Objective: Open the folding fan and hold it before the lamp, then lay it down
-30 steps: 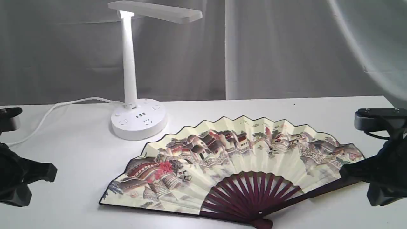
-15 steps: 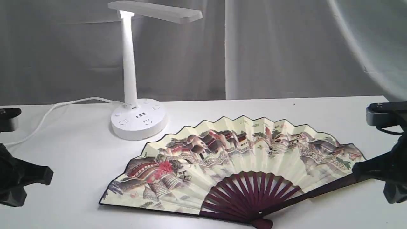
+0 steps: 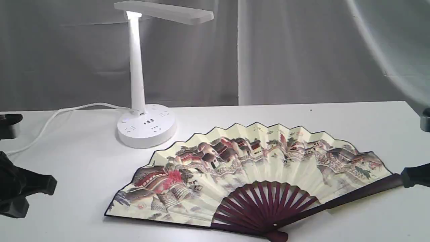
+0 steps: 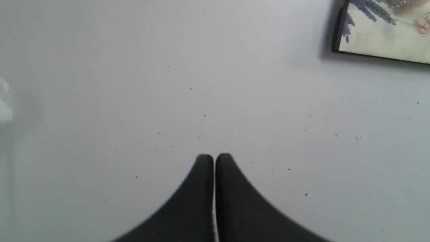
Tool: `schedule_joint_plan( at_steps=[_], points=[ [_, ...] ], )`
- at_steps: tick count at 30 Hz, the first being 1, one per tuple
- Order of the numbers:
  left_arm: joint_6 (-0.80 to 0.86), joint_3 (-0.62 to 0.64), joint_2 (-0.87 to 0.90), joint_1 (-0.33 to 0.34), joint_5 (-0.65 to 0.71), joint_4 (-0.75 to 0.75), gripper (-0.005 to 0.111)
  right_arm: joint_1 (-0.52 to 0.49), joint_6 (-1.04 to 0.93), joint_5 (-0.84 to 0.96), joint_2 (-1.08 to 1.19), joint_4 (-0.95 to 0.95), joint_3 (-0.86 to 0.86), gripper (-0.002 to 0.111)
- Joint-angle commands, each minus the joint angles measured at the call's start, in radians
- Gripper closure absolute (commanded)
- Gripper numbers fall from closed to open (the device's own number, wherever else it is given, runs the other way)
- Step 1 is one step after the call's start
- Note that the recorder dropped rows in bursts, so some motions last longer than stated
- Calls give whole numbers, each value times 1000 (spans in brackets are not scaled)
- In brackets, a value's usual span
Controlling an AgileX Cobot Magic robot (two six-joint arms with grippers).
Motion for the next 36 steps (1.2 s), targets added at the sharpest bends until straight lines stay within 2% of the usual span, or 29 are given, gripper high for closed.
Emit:
schedule_joint_plan(
  at_steps=[1, 4, 14, 20, 28, 36],
  points=[
    [-2, -13, -8, 2, -12, -3, 107, 35, -20, -8, -13, -2, 1, 108],
    [-4, -13, -8, 2, -12, 13, 107, 70, -14, -12, -13, -19, 1, 108],
    [-15, -13, -8, 2, 19, 61, 107, 74, -10, -2, -13, -21, 1, 108],
    [-6, -13, -29, 43, 36, 29, 107, 74, -10, 5, -49, -28, 7, 108],
    [-6, -13, -186, 41, 52, 36, 107, 74, -13, 11, -204, -28, 7, 108],
    [-6, -13, -467, 41, 50, 36, 107, 76, -13, 19, -468, -28, 7, 108]
  ],
)
